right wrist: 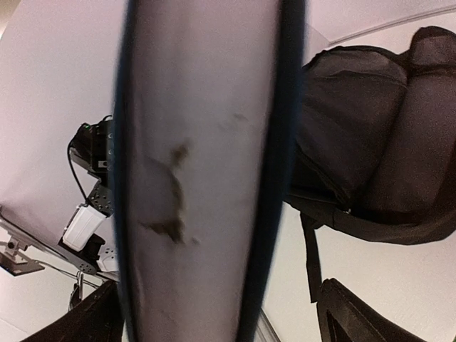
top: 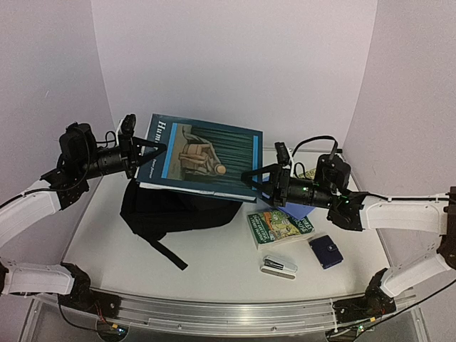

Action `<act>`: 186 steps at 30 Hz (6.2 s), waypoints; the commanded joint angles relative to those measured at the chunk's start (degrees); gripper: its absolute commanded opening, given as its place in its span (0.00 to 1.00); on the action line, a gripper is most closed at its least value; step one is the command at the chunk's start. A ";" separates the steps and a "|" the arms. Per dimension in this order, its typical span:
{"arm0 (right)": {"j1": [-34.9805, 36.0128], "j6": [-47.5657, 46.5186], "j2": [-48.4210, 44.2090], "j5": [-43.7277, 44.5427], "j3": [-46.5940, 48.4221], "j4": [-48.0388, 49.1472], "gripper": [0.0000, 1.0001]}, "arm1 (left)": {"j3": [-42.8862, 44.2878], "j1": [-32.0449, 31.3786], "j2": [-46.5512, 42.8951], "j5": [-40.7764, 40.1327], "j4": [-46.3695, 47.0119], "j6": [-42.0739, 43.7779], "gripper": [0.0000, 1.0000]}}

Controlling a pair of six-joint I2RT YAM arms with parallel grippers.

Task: Pack the student bag
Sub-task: Pick up the book from the center of the board, then place the book in the student bag.

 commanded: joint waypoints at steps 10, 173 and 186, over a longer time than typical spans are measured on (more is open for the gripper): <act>-0.06 4.96 3.83 -5.85 5.13 15.66 0.56 | -1.63 0.05 0.83 4.47 5.20 -2.35 0.09; 4.21 -0.70 67.58 6.85 72.70 -20.11 0.62 | 32.01 10.75 36.05 11.70 -23.23 28.25 0.00; 4.20 -9.15 54.27 30.54 59.29 -29.82 0.86 | 29.95 11.96 34.01 6.79 -28.53 31.34 0.00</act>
